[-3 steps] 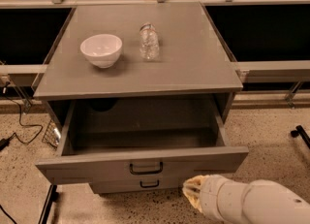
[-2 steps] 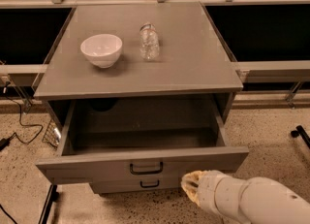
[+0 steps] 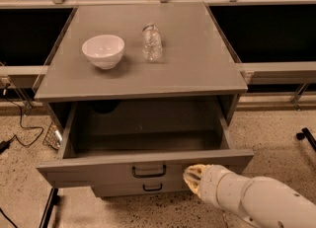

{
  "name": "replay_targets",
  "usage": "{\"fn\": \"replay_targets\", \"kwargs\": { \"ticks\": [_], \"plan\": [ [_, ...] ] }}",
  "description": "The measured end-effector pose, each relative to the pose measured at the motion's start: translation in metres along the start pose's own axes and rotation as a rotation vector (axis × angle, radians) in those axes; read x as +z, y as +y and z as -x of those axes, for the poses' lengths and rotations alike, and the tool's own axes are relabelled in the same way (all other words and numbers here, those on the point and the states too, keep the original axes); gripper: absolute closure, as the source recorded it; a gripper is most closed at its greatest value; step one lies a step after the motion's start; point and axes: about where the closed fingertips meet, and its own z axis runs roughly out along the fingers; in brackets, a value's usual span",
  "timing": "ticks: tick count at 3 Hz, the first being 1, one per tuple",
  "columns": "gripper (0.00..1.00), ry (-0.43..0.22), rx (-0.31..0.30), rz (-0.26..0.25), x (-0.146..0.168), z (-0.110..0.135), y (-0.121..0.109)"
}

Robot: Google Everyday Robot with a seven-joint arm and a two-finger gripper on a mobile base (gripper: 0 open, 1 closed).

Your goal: Close top drawer

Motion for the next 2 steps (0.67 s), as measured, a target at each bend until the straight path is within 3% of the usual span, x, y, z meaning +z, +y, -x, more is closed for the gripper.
{"fn": "replay_targets", "kwargs": {
  "ticks": [2],
  "plan": [
    [1.00,-0.025,-0.003,-0.036,0.029,0.004,-0.020]
  ]
}}
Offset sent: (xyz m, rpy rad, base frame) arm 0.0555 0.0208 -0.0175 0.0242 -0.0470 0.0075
